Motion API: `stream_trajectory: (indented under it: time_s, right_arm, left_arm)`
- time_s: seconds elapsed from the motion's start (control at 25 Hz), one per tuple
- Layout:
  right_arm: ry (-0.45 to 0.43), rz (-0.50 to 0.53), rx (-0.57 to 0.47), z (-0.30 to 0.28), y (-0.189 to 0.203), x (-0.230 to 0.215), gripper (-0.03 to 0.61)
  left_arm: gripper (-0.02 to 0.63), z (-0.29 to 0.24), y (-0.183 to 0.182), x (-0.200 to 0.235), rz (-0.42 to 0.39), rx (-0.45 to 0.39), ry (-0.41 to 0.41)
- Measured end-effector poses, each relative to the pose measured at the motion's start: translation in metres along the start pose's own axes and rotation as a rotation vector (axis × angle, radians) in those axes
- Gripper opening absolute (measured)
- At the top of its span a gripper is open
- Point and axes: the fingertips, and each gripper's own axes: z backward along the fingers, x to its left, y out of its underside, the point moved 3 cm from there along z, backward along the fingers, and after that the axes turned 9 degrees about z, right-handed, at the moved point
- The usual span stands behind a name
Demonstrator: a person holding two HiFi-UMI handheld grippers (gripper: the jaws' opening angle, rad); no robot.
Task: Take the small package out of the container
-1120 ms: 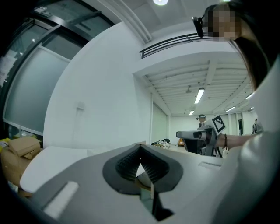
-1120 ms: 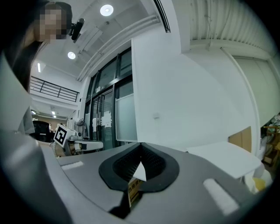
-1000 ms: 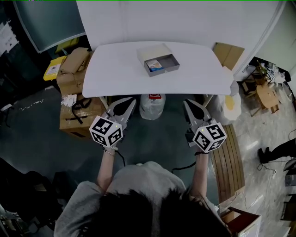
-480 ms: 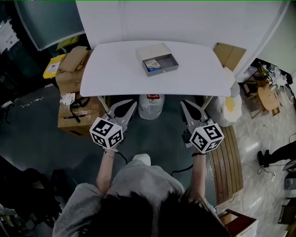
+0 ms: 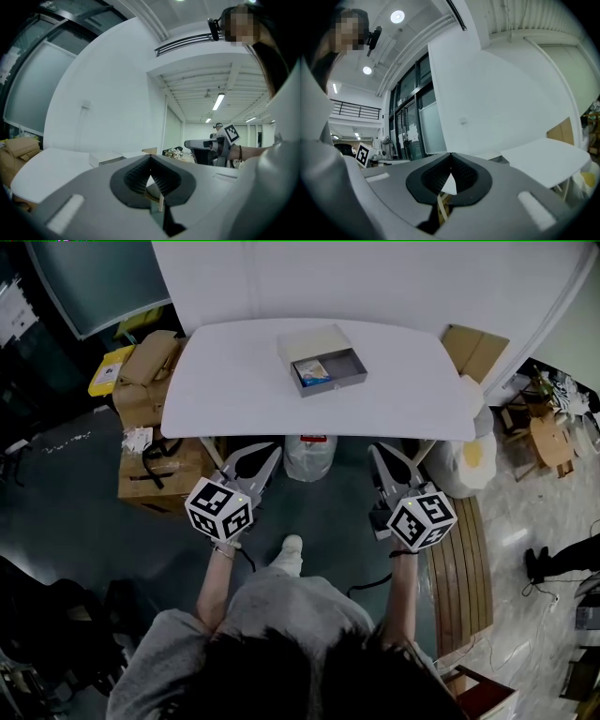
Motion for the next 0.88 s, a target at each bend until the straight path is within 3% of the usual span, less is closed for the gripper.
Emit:
stream_trajectory:
  time_s: [0.88]
  right_arm:
    - [0.047, -0.014, 0.016, -0.074, 0.004, -0.054, 0.012]
  left_arm:
    - [-0.006, -0.080, -0.017, 0.072, 0.026, 0.023, 0.076]
